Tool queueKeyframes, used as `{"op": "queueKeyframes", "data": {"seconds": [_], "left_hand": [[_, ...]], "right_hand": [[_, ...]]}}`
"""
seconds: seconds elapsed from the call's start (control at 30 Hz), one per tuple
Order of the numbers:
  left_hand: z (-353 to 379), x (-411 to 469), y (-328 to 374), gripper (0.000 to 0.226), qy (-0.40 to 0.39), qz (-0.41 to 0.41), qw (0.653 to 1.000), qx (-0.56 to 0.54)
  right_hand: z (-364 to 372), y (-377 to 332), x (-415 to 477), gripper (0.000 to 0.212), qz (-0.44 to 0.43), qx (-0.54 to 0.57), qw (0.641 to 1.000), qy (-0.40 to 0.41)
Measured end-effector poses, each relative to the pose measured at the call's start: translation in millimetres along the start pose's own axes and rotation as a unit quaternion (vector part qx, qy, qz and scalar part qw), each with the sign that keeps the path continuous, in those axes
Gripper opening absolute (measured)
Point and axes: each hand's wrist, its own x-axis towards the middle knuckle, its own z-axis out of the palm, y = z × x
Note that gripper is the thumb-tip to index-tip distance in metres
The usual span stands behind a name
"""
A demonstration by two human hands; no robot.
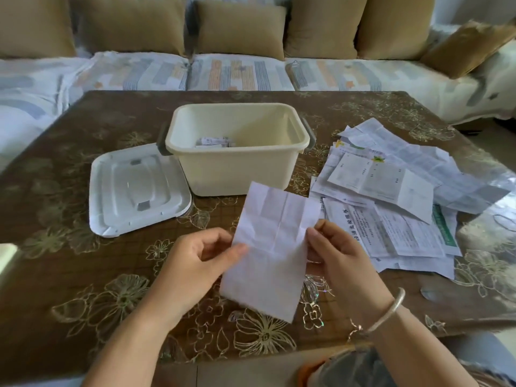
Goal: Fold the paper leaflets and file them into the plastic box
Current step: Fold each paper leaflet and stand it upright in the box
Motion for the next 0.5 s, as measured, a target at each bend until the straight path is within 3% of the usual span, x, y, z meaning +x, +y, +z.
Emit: {"op": "queueKeyframes", "data": {"seconds": [0.07, 0.13, 0.23, 0.33, 0.4, 0.5], "left_hand": [[2, -3, -4, 0.008, 0.049, -0.026, 0.998, -0.016], [4, -3, -12, 0.006, 0.090, -0.067, 0.993, -0.042], [7, -4, -24, 0.010, 0.140, -0.113, 0.981, -0.071], [10, -6, -32, 0.011, 0.177, -0.128, 0.973, -0.077], [11, -9, -34, 0.017, 0.186, -0.127, 0.973, -0.047], [7, -16, -39, 0.027, 0.193, -0.086, 0.975, 0.074]], "right_hand": [[-1, 4, 3, 0.023, -0.035, -0.036, 0.999, 0.008], [-7, 12, 4, 0.044, -0.121, -0.132, 0.984, -0.015], [-15, 28, 1, 0.071, -0.253, -0.318, 0.910, -0.079], [-21, 41, 2, 0.060, -0.333, -0.513, 0.782, -0.123], [-20, 46, 2, 0.049, -0.342, -0.548, 0.751, -0.136], [-16, 52, 0, 0.034, -0.356, -0.551, 0.744, -0.128]]}}
